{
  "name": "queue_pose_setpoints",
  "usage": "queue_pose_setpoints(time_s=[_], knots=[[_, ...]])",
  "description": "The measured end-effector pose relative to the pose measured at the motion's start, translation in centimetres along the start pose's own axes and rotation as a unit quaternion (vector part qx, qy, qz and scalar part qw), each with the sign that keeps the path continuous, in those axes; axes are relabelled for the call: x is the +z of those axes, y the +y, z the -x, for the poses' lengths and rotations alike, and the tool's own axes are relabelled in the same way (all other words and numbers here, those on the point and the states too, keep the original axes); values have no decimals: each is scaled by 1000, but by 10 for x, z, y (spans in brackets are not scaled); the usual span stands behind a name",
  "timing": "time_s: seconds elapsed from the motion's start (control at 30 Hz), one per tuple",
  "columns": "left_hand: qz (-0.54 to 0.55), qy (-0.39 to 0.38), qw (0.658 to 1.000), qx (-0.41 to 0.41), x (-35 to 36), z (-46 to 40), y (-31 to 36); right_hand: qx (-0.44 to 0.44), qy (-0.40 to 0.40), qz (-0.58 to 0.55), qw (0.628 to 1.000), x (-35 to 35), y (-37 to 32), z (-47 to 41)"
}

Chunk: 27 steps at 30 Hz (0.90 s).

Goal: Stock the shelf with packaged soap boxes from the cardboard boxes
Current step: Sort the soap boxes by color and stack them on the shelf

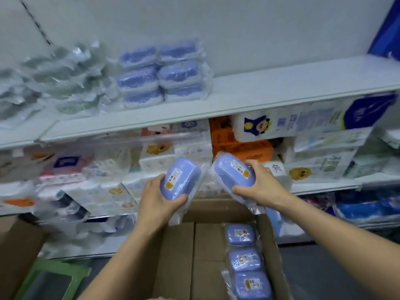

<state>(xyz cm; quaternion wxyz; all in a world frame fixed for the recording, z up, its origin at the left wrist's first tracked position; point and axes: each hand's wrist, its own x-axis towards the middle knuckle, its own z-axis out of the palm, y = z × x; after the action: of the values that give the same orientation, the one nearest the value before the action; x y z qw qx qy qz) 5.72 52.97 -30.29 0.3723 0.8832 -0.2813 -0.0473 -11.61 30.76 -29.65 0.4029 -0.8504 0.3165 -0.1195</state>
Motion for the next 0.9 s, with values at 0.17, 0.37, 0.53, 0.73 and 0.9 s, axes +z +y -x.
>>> queue_pose_setpoints(time_s=[0.17,0.37,0.53,0.73,0.9], knots=[[27,47,998,30,-54,-8,25,-55,12,7,998,-40,-44,-22],[49,85,993,66,-115,-50,49,-129,51,-3,990,-86,-115,-69],[61,105,990,66,-152,-94,51,-203,84,58,974,-109,-184,-135],[94,121,986,71,-189,-155,52,-246,76,159,953,-104,-255,-222],[89,117,987,67,-215,-210,58,-197,-7,240,950,-91,-267,-269]])
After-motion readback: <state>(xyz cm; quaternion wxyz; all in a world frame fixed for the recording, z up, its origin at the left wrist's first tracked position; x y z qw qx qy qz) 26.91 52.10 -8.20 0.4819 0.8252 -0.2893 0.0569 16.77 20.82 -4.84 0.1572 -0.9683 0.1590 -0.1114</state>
